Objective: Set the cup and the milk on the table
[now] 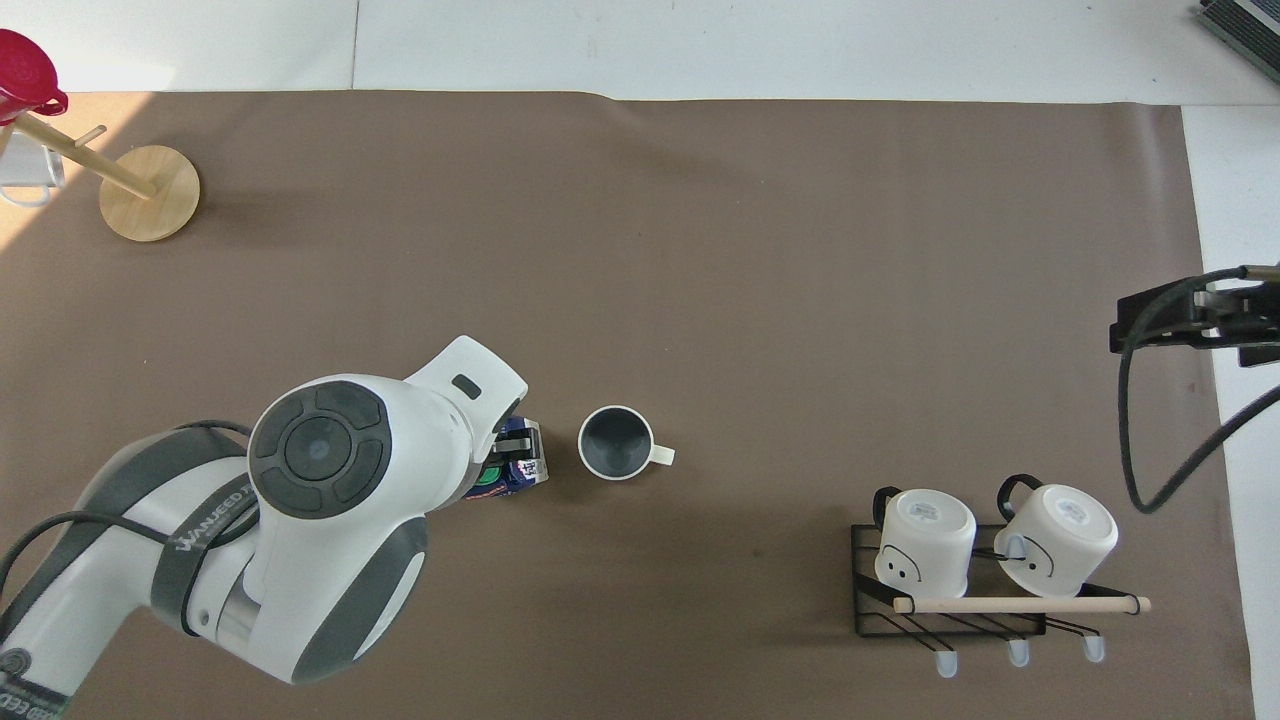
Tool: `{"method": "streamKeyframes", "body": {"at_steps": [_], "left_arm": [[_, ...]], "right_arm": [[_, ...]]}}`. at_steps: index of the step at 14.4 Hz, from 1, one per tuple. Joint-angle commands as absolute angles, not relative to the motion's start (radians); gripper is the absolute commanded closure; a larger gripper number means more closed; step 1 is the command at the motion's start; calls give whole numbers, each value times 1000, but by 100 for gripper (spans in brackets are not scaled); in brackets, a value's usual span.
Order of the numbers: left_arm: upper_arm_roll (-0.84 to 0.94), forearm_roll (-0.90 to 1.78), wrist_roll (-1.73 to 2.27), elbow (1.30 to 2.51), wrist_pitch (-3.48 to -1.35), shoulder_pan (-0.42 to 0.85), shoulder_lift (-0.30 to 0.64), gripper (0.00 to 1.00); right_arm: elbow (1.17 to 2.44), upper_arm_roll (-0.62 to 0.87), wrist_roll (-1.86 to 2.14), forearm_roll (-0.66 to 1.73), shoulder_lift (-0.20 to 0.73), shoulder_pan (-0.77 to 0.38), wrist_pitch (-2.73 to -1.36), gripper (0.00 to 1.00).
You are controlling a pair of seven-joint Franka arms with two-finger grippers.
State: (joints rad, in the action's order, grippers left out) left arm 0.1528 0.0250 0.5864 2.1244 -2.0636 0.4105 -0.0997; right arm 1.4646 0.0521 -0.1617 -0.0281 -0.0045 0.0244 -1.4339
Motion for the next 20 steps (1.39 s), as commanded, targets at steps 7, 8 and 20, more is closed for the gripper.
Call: {"method": "streamKeyframes", "body": {"at_steps": [7, 8, 20], "left_arm": [[130, 2, 551, 1958, -1890, 411, -117, 0], [130, 2, 513, 1915, -1844, 390, -117, 0], [126, 3, 100, 1701, -1572, 71, -121, 0]], "right_arm": [[1470, 60, -135, -15, -12, 43, -1430, 0], [1470, 60, -135, -15, -12, 43, -1430, 0], [1470, 60, -135, -15, -14, 43, -1430, 0]]}}
